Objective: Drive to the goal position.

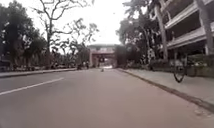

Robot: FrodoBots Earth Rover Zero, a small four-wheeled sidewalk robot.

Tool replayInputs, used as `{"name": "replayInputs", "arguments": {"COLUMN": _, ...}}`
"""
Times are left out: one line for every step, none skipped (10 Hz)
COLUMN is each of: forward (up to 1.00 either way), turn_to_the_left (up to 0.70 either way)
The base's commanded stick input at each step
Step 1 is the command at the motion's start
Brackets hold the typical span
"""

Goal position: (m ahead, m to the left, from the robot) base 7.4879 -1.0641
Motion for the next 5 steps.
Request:
{"name": "replayInputs", "arguments": {"forward": 1.00, "turn_to_the_left": 0.00}}
{"name": "replayInputs", "arguments": {"forward": 1.00, "turn_to_the_left": 0.00}}
{"name": "replayInputs", "arguments": {"forward": 1.00, "turn_to_the_left": 0.00}}
{"name": "replayInputs", "arguments": {"forward": 1.00, "turn_to_the_left": 0.00}}
{"name": "replayInputs", "arguments": {"forward": 1.00, "turn_to_the_left": 0.00}}
